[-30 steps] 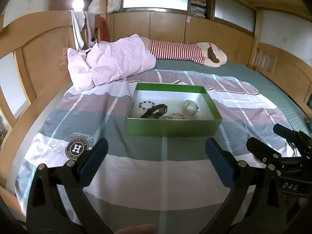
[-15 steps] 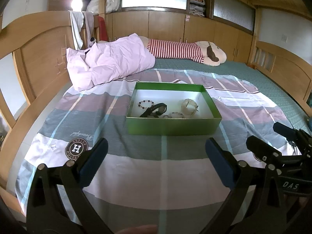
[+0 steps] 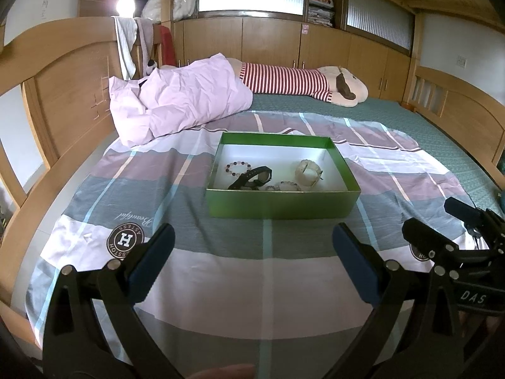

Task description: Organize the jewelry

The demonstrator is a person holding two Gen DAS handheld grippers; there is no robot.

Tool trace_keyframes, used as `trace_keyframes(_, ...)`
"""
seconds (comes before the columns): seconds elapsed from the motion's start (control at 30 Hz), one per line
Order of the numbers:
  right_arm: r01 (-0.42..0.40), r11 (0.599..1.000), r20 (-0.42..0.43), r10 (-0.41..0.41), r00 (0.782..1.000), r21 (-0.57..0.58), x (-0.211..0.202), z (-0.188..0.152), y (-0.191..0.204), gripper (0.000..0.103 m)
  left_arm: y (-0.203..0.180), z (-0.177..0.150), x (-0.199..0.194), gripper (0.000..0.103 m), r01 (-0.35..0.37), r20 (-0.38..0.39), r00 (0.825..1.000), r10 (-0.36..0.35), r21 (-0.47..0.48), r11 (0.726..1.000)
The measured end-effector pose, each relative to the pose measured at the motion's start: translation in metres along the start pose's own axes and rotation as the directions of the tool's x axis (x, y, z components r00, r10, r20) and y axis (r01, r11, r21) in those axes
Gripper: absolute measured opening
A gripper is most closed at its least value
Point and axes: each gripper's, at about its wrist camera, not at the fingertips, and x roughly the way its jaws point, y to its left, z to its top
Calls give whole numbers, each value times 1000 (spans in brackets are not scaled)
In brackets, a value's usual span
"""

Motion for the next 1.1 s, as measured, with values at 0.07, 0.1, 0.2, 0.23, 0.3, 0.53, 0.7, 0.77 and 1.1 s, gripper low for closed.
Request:
trace_keyframes(0.07,0,1000,0,0,1000,0,0,0,0,100,0,0,0,99,1,-1,1000,-1,0,1000)
trace_keyframes(0.1,-1,1000,1,1,1000,0,0,0,0,100,0,0,0,99,0,0,1000,0,-1,1000)
trace_keyframes(0.2,0,1000,-1,0,1000,0,0,0,0,100,0,0,0,99,1,0,1000,-1,1,1000)
trace_keyframes(0.23,0,1000,-1,0,1000,0,0,0,0,100,0,0,0,99,0,0,1000,0,2,1000)
trace_keyframes(0.3,0,1000,0,0,1000,0,0,0,0,100,0,0,0,99,1,-1,1000,-1,-1,1000)
trace_keyframes(0.53,2,1000,3,-2,1000,4,-1,1,-3,100,1,0,0,99,2,-3,1000,-2,1,1000)
trace_keyframes(0.7,3,1000,3,-3,1000,5,-1,2,-6,100,1,1,-1,99,1,-3,1000,-1,2,1000)
trace_keyframes(0.77,4,1000,4,-4,1000,6,-1,2,-5,100,2,1,0,99,0,-4,1000,0,2,1000)
trace_keyframes(1.1,5,1000,5,-5,1000,9,-1,2,-7,100,2,0,0,99,2,-5,1000,-2,5,1000)
